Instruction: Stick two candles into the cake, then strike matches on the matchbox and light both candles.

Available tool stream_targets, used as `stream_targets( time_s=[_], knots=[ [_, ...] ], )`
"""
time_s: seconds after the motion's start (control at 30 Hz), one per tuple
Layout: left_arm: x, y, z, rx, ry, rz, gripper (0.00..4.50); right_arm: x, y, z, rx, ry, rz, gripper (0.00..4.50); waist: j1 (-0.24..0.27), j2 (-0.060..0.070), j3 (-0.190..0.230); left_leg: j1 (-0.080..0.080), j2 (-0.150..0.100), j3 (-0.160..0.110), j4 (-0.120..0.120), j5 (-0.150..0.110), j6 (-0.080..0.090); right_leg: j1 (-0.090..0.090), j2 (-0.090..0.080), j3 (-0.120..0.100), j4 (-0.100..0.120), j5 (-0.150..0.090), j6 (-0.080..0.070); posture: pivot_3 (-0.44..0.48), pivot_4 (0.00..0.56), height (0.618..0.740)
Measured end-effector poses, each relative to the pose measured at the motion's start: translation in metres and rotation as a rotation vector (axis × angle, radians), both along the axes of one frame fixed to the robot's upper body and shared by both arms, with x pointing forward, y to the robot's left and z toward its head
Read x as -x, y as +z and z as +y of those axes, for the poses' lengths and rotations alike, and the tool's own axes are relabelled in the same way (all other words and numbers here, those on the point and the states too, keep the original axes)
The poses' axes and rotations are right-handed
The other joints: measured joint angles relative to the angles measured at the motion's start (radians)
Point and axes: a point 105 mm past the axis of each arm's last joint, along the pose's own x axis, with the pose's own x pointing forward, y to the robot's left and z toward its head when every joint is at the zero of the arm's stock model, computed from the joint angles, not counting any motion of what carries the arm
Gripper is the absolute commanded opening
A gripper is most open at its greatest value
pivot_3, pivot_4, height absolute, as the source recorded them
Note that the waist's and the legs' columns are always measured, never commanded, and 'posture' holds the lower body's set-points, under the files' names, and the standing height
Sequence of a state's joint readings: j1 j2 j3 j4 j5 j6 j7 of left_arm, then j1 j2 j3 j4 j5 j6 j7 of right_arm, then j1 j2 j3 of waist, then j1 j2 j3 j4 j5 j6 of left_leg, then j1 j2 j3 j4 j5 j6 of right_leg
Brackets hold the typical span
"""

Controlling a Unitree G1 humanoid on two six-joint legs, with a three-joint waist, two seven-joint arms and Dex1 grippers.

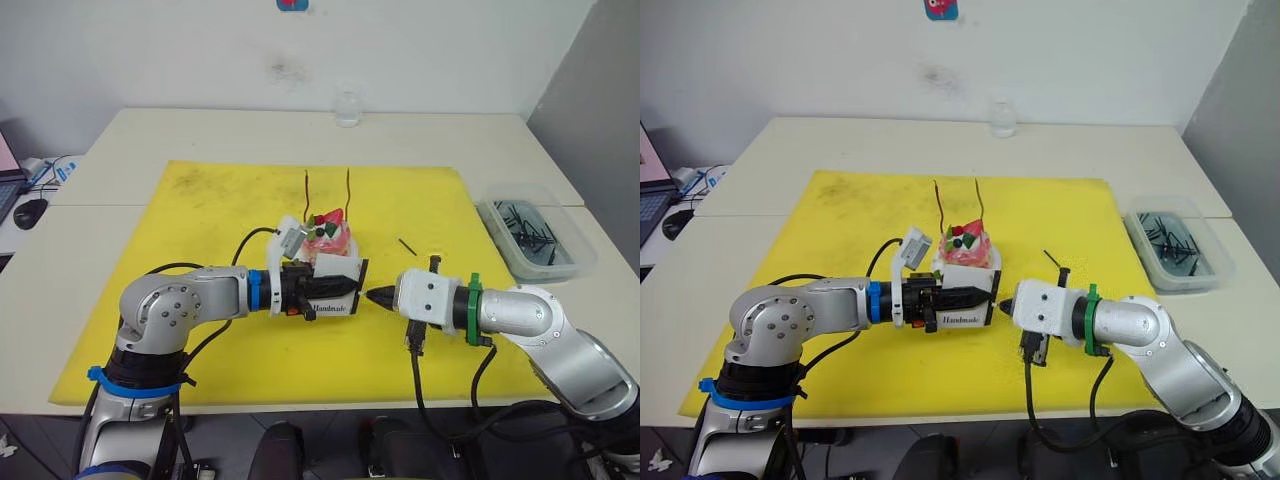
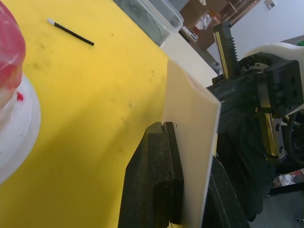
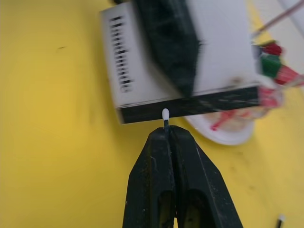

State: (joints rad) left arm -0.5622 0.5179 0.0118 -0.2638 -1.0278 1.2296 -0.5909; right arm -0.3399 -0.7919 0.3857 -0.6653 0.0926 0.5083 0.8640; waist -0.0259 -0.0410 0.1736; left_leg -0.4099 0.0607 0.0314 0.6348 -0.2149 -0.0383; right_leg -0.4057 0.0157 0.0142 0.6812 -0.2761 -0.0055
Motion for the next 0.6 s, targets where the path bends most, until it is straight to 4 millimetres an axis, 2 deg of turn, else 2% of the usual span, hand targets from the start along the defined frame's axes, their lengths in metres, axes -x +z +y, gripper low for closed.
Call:
stream_targets(
  time_s=[0.1, 0.17, 0.23, 0.3, 0.47, 0.6],
  knots=[
    [-0.019, 0.046, 0.016, -0.018, 0.040, -0.201, 0.00, 0.016, -0.005, -0.001, 0.050, 0.103, 0.045, 0.03, 0.001, 0.000, 0.000, 0.000, -0.001, 0.000, 0.001, 0.000, 0.000, 0.000, 0.001, 0.000, 0.000, 0.000, 0.000, 0.000, 0.150, 0.729],
    [-0.026, 0.067, 0.025, -0.009, 0.073, -0.276, 0.00, 0.021, -0.003, -0.001, 0.053, 0.132, 0.052, 0.03, -0.001, 0.000, 0.000, 0.000, 0.000, 0.000, 0.001, 0.000, 0.000, 0.000, 0.001, 0.000, 0.000, 0.000, 0.000, 0.000, 0.150, 0.729],
    [-0.027, 0.077, 0.033, -0.012, 0.088, -0.308, 0.00, 0.021, 0.001, -0.002, 0.046, 0.136, 0.049, 0.03, -0.004, 0.000, 0.000, 0.000, 0.000, 0.001, 0.001, 0.000, 0.000, 0.000, 0.000, 0.001, 0.000, 0.000, 0.000, 0.000, 0.150, 0.729],
    [-0.025, 0.075, 0.036, -0.009, 0.088, -0.302, 0.00, 0.020, 0.004, -0.002, 0.030, 0.127, 0.048, 0.03, -0.004, 0.000, 0.000, 0.000, 0.001, 0.000, 0.001, 0.000, 0.000, 0.000, 0.000, 0.001, 0.000, 0.000, 0.000, 0.000, 0.150, 0.729],
    [-0.003, 0.033, 0.029, -0.040, 0.059, -0.194, 0.00, 0.001, 0.024, -0.003, -0.092, -0.010, 0.052, 0.03, -0.002, 0.000, 0.000, -0.001, 0.003, 0.000, 0.001, 0.000, -0.001, 0.000, -0.002, 0.001, 0.001, 0.000, 0.000, 0.000, 0.150, 0.729],
    [0.007, 0.017, 0.019, -0.054, 0.062, -0.181, 0.00, -0.007, 0.027, -0.010, -0.156, -0.135, 0.119, 0.03, 0.006, 0.000, 0.000, -0.001, 0.002, 0.000, 0.002, 0.000, -0.001, 0.000, -0.003, 0.000, 0.001, 0.000, 0.000, 0.000, 0.150, 0.729]
  ],
)
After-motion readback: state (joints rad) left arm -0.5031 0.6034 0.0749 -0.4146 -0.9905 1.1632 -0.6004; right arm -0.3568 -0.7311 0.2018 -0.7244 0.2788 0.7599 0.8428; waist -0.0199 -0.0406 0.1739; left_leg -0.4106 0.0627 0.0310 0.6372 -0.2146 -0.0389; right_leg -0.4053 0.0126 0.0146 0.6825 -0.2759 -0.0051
